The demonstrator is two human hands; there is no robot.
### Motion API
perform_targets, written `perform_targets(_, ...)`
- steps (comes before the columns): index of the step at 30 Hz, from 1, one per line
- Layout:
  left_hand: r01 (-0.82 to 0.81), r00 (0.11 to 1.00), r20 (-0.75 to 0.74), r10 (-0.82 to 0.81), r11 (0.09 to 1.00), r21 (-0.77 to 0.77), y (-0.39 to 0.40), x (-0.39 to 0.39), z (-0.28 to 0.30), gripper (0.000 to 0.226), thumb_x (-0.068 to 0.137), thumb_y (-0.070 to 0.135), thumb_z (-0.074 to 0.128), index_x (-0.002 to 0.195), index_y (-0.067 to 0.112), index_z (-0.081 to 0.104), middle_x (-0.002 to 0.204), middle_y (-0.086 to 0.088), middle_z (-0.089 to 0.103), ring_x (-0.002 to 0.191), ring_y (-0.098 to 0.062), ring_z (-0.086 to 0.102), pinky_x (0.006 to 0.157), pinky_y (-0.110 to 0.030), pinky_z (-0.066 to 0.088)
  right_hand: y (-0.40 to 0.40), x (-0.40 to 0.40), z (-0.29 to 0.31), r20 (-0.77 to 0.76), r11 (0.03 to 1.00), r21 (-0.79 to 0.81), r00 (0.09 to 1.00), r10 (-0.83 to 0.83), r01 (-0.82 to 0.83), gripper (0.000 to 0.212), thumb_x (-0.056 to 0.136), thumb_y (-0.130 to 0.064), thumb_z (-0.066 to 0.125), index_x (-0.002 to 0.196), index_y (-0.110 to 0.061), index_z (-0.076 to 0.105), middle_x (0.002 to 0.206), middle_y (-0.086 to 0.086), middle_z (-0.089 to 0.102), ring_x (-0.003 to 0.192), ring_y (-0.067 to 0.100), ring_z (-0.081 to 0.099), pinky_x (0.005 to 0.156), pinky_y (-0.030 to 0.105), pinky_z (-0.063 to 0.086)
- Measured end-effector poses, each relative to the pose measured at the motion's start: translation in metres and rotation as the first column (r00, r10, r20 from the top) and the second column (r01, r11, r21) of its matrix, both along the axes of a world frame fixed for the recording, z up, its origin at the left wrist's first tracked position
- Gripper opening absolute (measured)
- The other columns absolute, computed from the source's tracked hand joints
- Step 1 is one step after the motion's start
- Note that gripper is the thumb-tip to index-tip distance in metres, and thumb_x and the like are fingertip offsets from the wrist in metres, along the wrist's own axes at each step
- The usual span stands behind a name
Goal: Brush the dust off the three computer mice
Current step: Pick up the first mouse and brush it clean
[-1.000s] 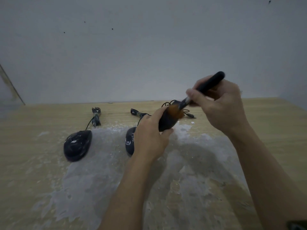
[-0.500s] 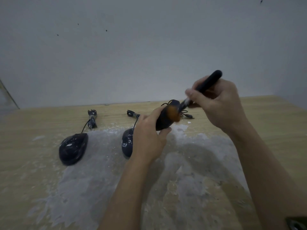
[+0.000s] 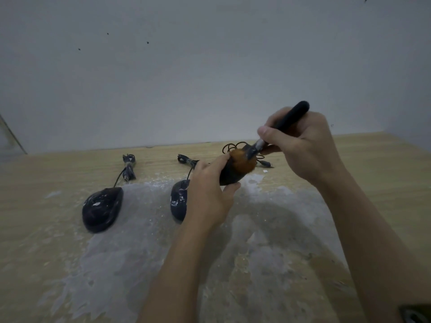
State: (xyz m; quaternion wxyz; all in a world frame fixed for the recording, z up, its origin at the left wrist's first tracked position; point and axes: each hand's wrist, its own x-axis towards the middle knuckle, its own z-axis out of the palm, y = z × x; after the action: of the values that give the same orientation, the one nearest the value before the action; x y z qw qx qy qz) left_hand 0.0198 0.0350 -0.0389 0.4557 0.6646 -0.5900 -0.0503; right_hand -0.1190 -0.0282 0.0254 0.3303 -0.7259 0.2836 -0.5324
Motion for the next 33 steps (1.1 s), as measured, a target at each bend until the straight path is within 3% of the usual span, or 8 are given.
perform_targets(8, 0.057, 0.995, -0.077, -0.059, 0.998, -0.034, -0.002, -0.006, -0.003, 0.054, 0.078, 0.019, 0.07, 0.127, 0.029, 0.05, 0.109, 0.0, 0.053, 0.092, -0.008, 0.044, 0.083, -0.013, 0.029, -0.003, -0.006, 0.001, -0.017, 0.997, 0.008, 0.996, -0.083, 0.083, 0.011, 0.077, -0.014, 0.066, 0.068, -0.016, 0.06, 0.065, 0.004, 0.063, 0.069, 0.03, 0.068, 0.067, 0.051, 0.058)
perform_targets(12, 0.181, 0.909, -0.375, -0.183, 0.983, -0.041, 0.0, -0.007, 0.001, 0.042, 0.077, 0.019, 0.071, 0.113, 0.031, 0.052, 0.105, 0.01, 0.061, 0.095, -0.004, 0.057, 0.082, -0.021, 0.049, -0.009, -0.02, 0.005, 0.169, 0.937, -0.038, 0.927, -0.336, 0.346, 0.009, 0.082, -0.016, 0.065, 0.074, -0.014, 0.061, 0.067, -0.002, 0.062, 0.065, 0.018, 0.068, 0.066, 0.043, 0.06)
perform_targets(16, 0.265, 0.771, -0.578, -0.269, 0.96, -0.093, -0.002, -0.004, 0.001, 0.038, 0.077, 0.016, 0.069, 0.105, 0.035, 0.053, 0.105, 0.011, 0.064, 0.098, -0.002, 0.061, 0.08, -0.015, 0.049, -0.004, -0.014, 0.007, 0.308, 0.991, 0.088, 0.943, -0.123, 0.1, 0.017, 0.084, -0.008, 0.062, 0.07, -0.016, 0.057, 0.061, -0.008, 0.062, 0.064, 0.013, 0.068, 0.06, 0.03, 0.058)
perform_targets(21, 0.282, 0.677, -0.665, -0.316, 0.946, -0.162, -0.003, 0.001, 0.001, 0.037, 0.072, 0.019, 0.073, 0.104, 0.031, 0.058, 0.106, 0.004, 0.068, 0.103, -0.012, 0.064, 0.089, -0.028, 0.048, -0.007, -0.014, 0.004, 0.264, 0.966, 0.032, 0.93, -0.256, 0.257, 0.014, 0.083, -0.012, 0.063, 0.072, -0.018, 0.058, 0.07, 0.0, 0.062, 0.072, 0.018, 0.069, 0.069, 0.039, 0.06)
perform_targets(24, 0.297, 0.669, -0.66, -0.341, 0.937, -0.183, -0.002, 0.0, 0.003, 0.036, 0.075, 0.016, 0.07, 0.105, 0.031, 0.058, 0.104, 0.006, 0.069, 0.101, -0.01, 0.064, 0.089, -0.027, 0.048, -0.002, -0.013, 0.008, 0.377, 0.995, 0.104, 0.926, -0.034, -0.006, 0.018, 0.085, -0.003, 0.059, 0.071, -0.013, 0.055, 0.067, 0.002, 0.059, 0.066, 0.013, 0.067, 0.063, 0.03, 0.058)
perform_targets(26, 0.293, 0.651, -0.674, -0.349, 0.935, -0.201, -0.001, 0.0, 0.003, 0.038, 0.071, 0.019, 0.071, 0.105, 0.03, 0.058, 0.104, 0.005, 0.069, 0.102, -0.012, 0.064, 0.094, -0.032, 0.048, 0.0, -0.015, 0.01, 0.284, 0.976, 0.148, 0.952, 0.114, -0.161, 0.018, 0.084, 0.001, 0.058, 0.07, -0.009, 0.055, 0.062, 0.002, 0.058, 0.062, 0.014, 0.065, 0.059, 0.03, 0.057)
perform_targets(30, 0.279, 0.609, -0.718, -0.337, 0.938, -0.203, -0.002, 0.002, 0.003, 0.041, 0.062, 0.027, 0.07, 0.101, 0.028, 0.059, 0.095, 0.008, 0.071, 0.102, -0.015, 0.064, 0.098, -0.038, 0.047, -0.001, -0.016, 0.007, 0.242, 0.999, 0.051, 0.97, -0.005, -0.007, 0.014, 0.084, -0.004, 0.061, 0.072, -0.012, 0.058, 0.062, -0.004, 0.062, 0.065, 0.014, 0.067, 0.062, 0.029, 0.057)
perform_targets(33, 0.259, 0.624, -0.709, -0.328, 0.943, -0.208, -0.002, 0.004, 0.004, 0.035, 0.069, 0.019, 0.071, 0.1, 0.028, 0.059, 0.089, 0.013, 0.073, 0.098, -0.011, 0.066, 0.092, -0.031, 0.05, 0.001, -0.011, 0.007, 0.21, 0.994, 0.061, 0.975, 0.076, -0.091, 0.012, 0.084, -0.001, 0.059, 0.074, -0.006, 0.057, 0.064, 0.004, 0.06, 0.062, 0.012, 0.066, 0.058, 0.024, 0.056)
